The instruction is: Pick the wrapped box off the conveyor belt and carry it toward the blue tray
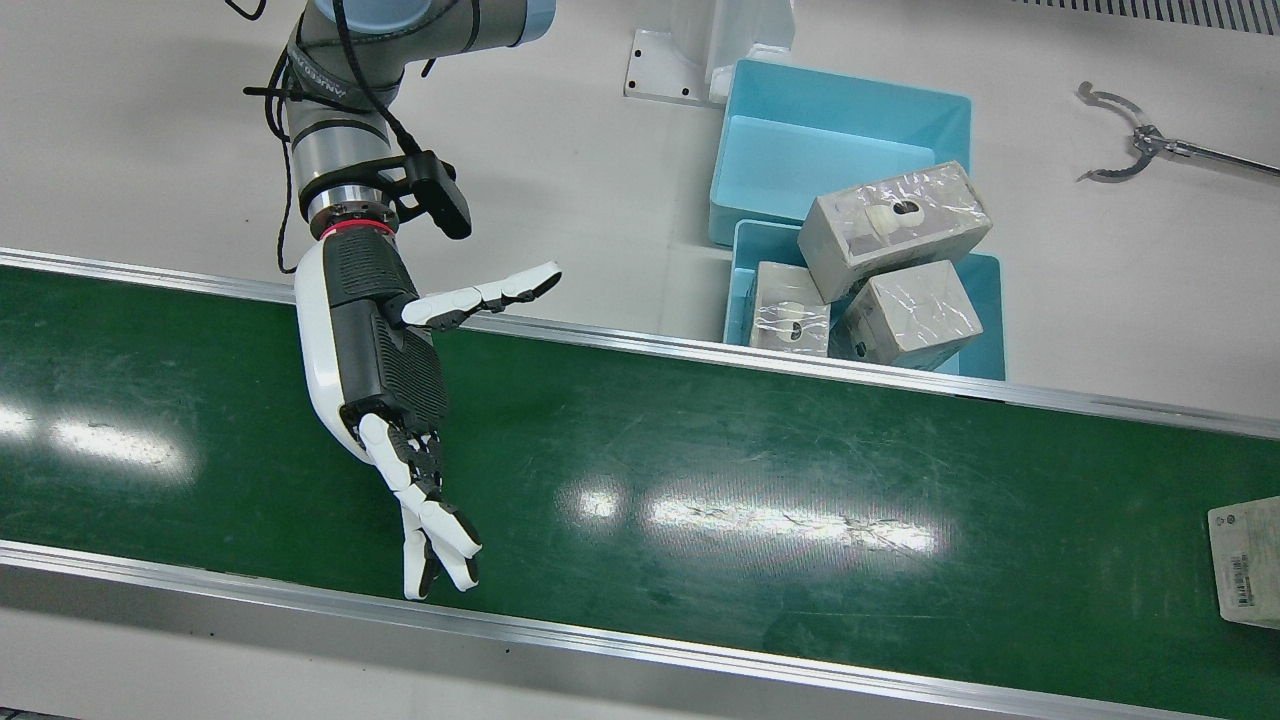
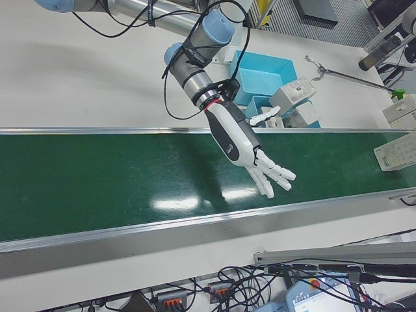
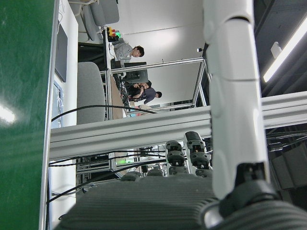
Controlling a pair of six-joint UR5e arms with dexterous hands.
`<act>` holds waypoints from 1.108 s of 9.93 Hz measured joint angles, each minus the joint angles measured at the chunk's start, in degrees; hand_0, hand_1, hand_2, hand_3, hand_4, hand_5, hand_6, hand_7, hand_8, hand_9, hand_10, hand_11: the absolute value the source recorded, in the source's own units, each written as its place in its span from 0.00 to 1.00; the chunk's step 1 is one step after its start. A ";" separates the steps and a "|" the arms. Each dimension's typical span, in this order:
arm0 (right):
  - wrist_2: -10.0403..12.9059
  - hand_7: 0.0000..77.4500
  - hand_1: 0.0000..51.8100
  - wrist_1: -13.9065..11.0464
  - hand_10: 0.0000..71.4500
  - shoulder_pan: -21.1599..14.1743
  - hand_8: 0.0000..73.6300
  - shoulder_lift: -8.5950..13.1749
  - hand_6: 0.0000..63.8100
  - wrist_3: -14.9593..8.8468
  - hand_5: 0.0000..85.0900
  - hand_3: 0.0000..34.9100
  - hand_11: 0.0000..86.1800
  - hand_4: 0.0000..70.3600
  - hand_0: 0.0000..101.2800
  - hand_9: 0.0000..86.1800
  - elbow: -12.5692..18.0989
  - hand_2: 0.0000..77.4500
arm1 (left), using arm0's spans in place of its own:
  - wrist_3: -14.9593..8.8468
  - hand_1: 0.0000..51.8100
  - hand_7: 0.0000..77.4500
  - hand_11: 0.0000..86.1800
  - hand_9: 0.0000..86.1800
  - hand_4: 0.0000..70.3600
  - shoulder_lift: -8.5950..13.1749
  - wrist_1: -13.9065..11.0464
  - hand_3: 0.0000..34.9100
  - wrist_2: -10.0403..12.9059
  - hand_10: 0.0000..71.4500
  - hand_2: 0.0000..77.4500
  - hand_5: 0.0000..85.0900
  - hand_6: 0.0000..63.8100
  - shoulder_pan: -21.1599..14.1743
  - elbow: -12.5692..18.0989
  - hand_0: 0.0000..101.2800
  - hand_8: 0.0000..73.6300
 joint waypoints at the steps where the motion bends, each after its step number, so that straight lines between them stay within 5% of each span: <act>1: 0.05 0.04 0.33 -0.02 0.00 -0.22 0.00 0.12 0.03 -0.02 0.14 0.00 0.02 0.15 0.51 0.01 0.16 0.01 | 0.00 0.00 0.01 0.01 0.01 0.00 0.00 0.00 0.00 0.00 0.01 0.01 0.01 0.01 0.00 0.00 0.00 0.01; 7: 0.19 0.08 0.42 -0.52 0.00 0.14 0.00 0.97 0.07 -0.19 0.17 0.00 0.02 0.21 0.52 0.01 -0.89 0.11 | 0.00 0.00 0.01 0.01 0.01 0.00 0.00 0.00 0.00 0.00 0.01 0.01 0.01 0.01 0.00 0.00 0.00 0.01; 11: 0.52 0.12 0.41 -0.56 0.00 -0.11 0.00 6.36 0.09 -0.27 0.21 0.00 0.02 0.24 0.54 0.01 -5.75 0.14 | 0.00 0.00 0.01 0.01 0.01 0.00 0.00 0.00 0.00 0.00 0.01 0.01 0.01 0.01 0.00 0.00 0.00 0.01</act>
